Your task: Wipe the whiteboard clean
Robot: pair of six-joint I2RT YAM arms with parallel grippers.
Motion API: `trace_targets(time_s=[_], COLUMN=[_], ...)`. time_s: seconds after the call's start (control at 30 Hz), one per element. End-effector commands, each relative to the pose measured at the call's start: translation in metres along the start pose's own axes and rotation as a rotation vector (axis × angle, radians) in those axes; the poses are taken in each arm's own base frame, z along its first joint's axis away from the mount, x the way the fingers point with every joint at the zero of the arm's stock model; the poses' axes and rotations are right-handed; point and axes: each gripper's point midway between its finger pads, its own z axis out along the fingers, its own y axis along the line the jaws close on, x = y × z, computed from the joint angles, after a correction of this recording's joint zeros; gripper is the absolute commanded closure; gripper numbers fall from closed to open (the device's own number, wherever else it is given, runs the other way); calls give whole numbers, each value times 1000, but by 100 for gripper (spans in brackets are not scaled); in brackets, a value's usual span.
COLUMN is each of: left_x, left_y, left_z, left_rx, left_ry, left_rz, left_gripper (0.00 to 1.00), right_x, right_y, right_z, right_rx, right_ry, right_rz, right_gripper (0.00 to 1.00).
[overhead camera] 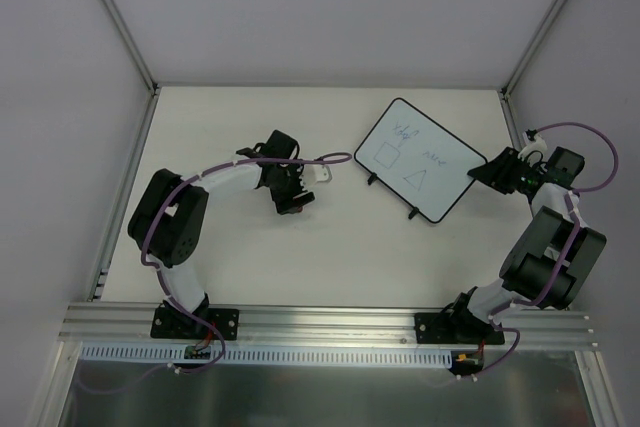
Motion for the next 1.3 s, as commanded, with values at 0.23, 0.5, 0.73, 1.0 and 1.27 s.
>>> trace_targets(time_s=[0.23,0.5,0.73,1.0,1.27], left_x=[5,7,-28,-89,-184], left_y=[-10,-15,3,33,74], left_z=[8,11,-14,-46,-57], left_rx=[33,43,-27,-108,-185], left_ry=[23,33,-55,-198,-353], left_rz=[-11,-29,-12,-137,-314], left_gripper=[42,49,67,77,80], right_x=[-3,-4,-4,-5,-5], right_y=[-12,-11,-10,-9,-7], right_z=[-2,-2,-2,-4,-3], right_rx=[56,56,55,69,57], right_ry=[3,0,0,-11,-32], right_rz=[-13,-13,-11,-3,14], right_gripper=[67,67,67,67,70])
